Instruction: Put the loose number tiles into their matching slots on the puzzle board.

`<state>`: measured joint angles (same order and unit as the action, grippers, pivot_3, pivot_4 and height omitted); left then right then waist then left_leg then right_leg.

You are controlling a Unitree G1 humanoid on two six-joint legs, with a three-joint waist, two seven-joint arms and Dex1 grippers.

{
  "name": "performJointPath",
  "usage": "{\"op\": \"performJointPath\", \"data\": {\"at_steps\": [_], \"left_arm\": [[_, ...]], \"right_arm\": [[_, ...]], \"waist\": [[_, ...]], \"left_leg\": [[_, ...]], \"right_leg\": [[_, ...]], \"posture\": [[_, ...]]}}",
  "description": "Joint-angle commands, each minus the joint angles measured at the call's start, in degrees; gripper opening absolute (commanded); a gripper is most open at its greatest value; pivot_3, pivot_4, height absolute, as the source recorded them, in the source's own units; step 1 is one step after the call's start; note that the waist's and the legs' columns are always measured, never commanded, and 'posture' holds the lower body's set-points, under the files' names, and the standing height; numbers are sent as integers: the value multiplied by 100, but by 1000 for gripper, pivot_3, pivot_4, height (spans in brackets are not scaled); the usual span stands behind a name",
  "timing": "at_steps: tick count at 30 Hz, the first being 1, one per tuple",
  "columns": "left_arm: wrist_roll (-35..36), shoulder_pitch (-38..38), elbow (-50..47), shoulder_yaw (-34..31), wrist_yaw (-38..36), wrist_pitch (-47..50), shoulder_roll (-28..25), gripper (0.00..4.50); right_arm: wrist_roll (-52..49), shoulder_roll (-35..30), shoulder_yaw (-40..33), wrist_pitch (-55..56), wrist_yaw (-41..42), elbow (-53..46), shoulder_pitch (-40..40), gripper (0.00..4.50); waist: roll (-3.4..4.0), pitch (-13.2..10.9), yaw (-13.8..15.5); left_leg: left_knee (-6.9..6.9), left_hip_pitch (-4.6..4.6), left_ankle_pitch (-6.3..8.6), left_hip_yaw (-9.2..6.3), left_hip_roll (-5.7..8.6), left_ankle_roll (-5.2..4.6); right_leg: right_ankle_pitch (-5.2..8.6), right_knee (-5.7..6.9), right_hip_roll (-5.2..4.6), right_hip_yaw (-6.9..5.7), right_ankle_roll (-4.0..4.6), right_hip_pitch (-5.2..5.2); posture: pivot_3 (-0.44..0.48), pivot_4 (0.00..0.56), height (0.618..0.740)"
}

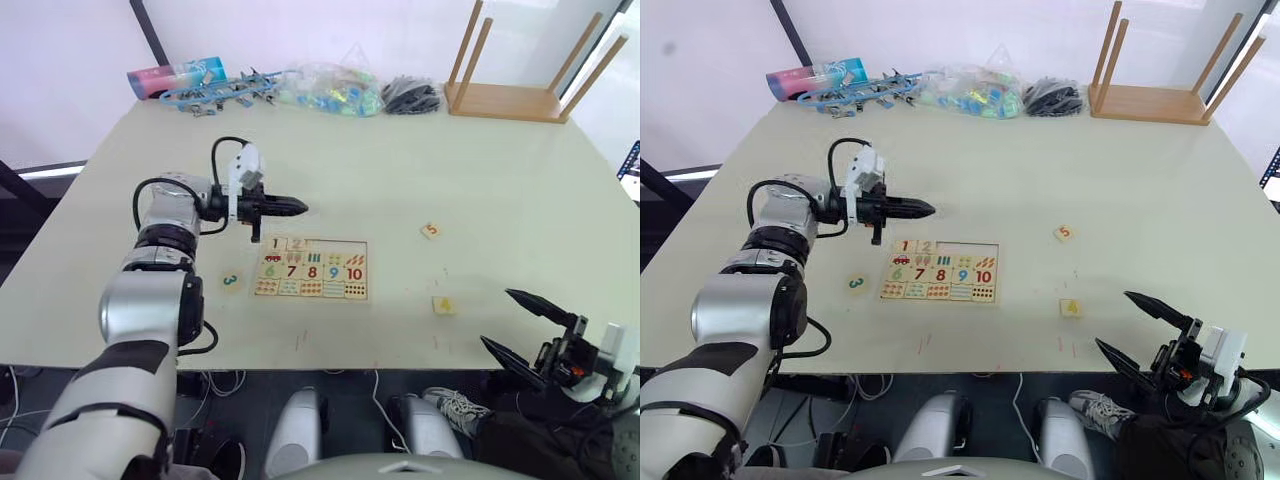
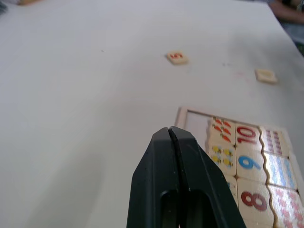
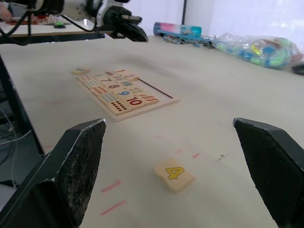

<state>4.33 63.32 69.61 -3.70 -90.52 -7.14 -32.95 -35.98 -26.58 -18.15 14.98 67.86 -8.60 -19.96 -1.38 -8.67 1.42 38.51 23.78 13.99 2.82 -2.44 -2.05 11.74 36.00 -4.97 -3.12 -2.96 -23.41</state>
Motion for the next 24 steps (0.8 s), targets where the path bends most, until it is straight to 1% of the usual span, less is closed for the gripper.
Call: {"op": "performJointPath", "data": {"at_steps": [1,3,5,9,12,13,14,15,16,17,18,19,20,21,22,23,24], "left_arm": [[553,-454,-816,-224,-198,236,-283,35],[793,-924,-1398,-405,-174,454,-462,35],[985,-1376,-1977,-545,-7,625,-585,35],[1358,-2494,-3348,-890,526,1152,-829,35],[1526,-3099,-4056,-1072,877,1322,-931,35],[1666,-3505,-4475,-1274,1087,1488,-959,35],[1803,-3906,-4878,-1468,1274,1650,-982,556],[1927,-4277,-5250,-1649,1458,1815,-995,811],[2026,-4657,-5587,-1834,1629,1944,-1009,1187],[2106,-4964,-5865,-1988,1788,2050,-1006,1775],[2182,-5248,-6118,-2141,1955,2145,-995,2175],[2239,-5586,-6363,-2313,2088,2200,-988,2836],[2290,-5879,-6548,-2455,2185,2233,-980,3252],[2333,-6150,-6706,-2571,2273,2251,-958,3826],[2373,-6399,-6845,-2661,2340,2256,-927,4269],[2387,-6646,-6945,-2742,2391,2220,-887,4396],[2384,-6901,-7039,-2807,2451,2152,-836,4396]], "right_arm": [[-26,-96,-244,-91,-288,79,118,4500],[175,-159,-300,-221,-629,159,242,4500],[227,-212,-333,-296,-774,208,314,4500],[215,-331,-417,-408,-851,309,351,4500],[208,-373,-451,-474,-884,319,343,4500],[205,-391,-460,-495,-865,327,319,4500],[201,-406,-465,-515,-847,331,297,4500],[195,-415,-471,-529,-829,337,278,4500],[183,-427,-474,-545,-802,340,259,4500],[159,-445,-483,-561,-766,352,245,4500],[141,-460,-497,-569,-736,367,233,4500],[105,-481,-510,-607,-701,381,219,4500],[73,-498,-513,-645,-660,384,206,4500],[49,-520,-514,-694,-625,396,190,4500],[28,-548,-520,-747,-596,413,169,4500],[17,-574,-514,-792,-556,418,139,4500],[14,-605,-505,-814,-475,436,97,4500]], "waist": [[1,1,-54],[1,1,-73],[1,1,-99],[3,1,-77],[2,2,-43],[1,2,-43],[4,3,-37],[6,4,-51],[6,4,-64],[4,5,-70],[5,5,-76],[5,5,-73],[5,4,-73],[7,4,-71],[7,4,-56],[9,5,-50],[11,7,-44]], "left_leg": [[0,-2,0,0,0,0],[0,-1,0,1,0,0],[-1,-6,0,0,-2,0],[-3,-9,0,-5,-5,1],[-2,-9,0,-8,-5,0],[-2,-8,0,-9,-3,0],[0,-6,-1,-7,3,-1],[-1,-11,-1,-12,-4,0],[-3,-15,0,-10,-14,-1],[-4,-15,0,-7,-16,-1],[-6,-16,0,-6,-19,-1],[-6,-17,0,-4,-22,-1],[-6,-17,0,-4,-23,-1],[-6,-20,1,-3,-26,0],[-7,-26,1,-1,-28,0],[-7,-30,1,-3,-30,1],[-7,-33,2,-3,-32,2]], "right_leg": [[0,1,0,3,1,0],[-1,1,0,3,1,0],[-1,4,0,14,0,-2],[0,5,1,17,2,-2],[9,5,0,21,18,-1],[11,5,1,23,22,0],[12,4,3,25,22,1],[12,5,2,36,22,1],[12,5,1,49,22,0],[12,4,2,53,21,-1],[12,1,2,54,21,-1],[12,1,3,56,21,-2],[12,1,3,55,21,-2],[12,1,3,55,19,-2],[13,1,4,56,17,-2],[15,1,3,53,14,-2],[24,1,2,54,0,-1]], "posture": [[0,150,737],[0,150,737],[0,150,737],[0,150,737],[0,150,737],[0,150,737],[0,150,737],[0,150,737],[0,150,737],[0,150,737],[0,150,737],[0,150,737],[0,150,737],[0,150,737],[0,150,737],[0,150,737],[0,150,737]]}}
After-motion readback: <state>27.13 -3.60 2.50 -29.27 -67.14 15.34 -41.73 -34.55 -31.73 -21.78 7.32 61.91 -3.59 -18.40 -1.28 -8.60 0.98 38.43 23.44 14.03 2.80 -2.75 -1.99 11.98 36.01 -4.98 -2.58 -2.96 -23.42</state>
